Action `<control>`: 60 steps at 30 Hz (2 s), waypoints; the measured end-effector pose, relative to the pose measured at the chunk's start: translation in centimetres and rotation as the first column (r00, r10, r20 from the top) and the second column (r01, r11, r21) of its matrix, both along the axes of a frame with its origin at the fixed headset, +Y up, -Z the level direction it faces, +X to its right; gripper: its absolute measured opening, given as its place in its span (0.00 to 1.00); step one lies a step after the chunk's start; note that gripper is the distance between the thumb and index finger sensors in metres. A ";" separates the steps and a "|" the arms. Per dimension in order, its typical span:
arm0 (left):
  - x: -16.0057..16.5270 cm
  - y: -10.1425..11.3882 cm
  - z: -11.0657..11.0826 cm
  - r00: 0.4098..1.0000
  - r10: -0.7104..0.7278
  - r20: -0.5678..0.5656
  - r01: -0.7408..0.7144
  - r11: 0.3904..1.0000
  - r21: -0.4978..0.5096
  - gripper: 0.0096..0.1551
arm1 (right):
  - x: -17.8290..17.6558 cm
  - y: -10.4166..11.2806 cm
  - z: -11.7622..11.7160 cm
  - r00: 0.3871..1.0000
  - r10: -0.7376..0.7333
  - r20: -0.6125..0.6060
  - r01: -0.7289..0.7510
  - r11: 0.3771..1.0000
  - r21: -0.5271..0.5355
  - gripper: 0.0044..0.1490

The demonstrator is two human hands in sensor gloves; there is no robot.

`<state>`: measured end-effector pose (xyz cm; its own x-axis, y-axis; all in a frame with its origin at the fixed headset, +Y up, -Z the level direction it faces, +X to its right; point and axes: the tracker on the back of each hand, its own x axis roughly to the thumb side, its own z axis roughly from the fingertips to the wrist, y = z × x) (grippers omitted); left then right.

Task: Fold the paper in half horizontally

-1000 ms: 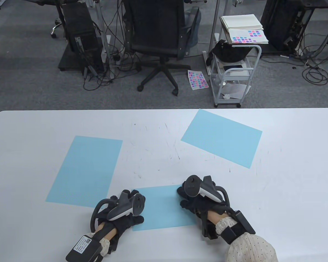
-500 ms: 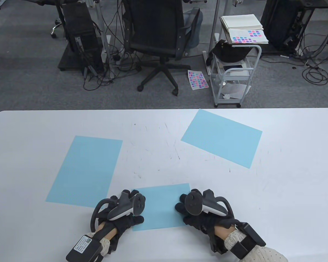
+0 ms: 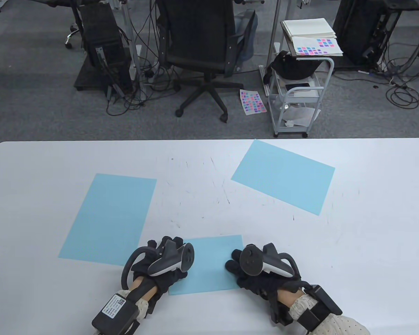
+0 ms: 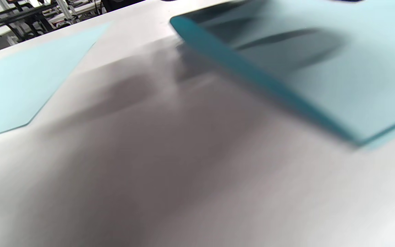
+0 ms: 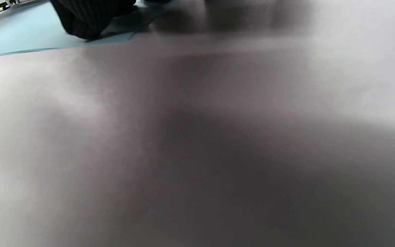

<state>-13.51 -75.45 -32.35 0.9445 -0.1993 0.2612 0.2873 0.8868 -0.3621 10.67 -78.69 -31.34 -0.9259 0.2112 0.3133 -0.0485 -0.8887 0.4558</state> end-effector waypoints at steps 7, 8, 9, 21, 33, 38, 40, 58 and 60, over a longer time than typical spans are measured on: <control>4.1 0.6 -0.8 0.993 0.089 0.078 -0.084 0.995 -0.062 0.42 | 0.0 0.0 0.0 1.000 0.002 0.000 -0.002 1.000 -0.005 0.38; 4.7 0.4 -1.0 0.992 0.090 0.090 -0.084 0.994 -0.074 0.41 | 0.0 0.0 0.0 1.000 0.000 0.001 0.000 1.000 -0.007 0.38; 5.2 0.2 -1.1 0.991 0.091 0.098 -0.082 0.993 -0.086 0.40 | 0.0 0.0 -0.1 1.000 -0.001 0.002 0.001 1.000 -0.007 0.38; 6.7 -1.3 -2.0 0.989 0.105 0.103 -0.092 0.988 -0.125 0.38 | 0.1 0.0 0.0 1.000 -0.001 0.003 0.001 1.000 -0.007 0.37; 5.3 -1.6 -1.8 0.992 0.090 0.083 -0.082 0.992 -0.099 0.38 | 0.0 0.0 0.0 1.000 0.017 0.005 -0.017 1.000 -0.009 0.37; 4.3 -1.6 -1.8 0.995 0.073 0.062 -0.068 0.995 -0.079 0.38 | 0.0 0.0 0.0 1.000 0.018 0.005 -0.018 1.000 -0.009 0.37; 3.7 -1.5 -1.8 0.997 0.055 0.054 -0.051 0.996 -0.068 0.38 | 0.0 0.0 0.0 1.000 0.018 0.004 -0.018 1.000 -0.011 0.37; -0.6 -2.0 -1.4 0.995 0.074 -0.059 -0.078 0.995 -0.068 0.39 | 0.1 0.0 0.0 1.000 0.009 0.007 -0.009 1.000 -0.014 0.37; -1.1 -2.1 -1.4 0.994 0.084 -0.074 -0.089 0.994 -0.064 0.39 | 0.1 0.0 0.0 1.000 0.009 0.008 -0.009 1.000 -0.011 0.37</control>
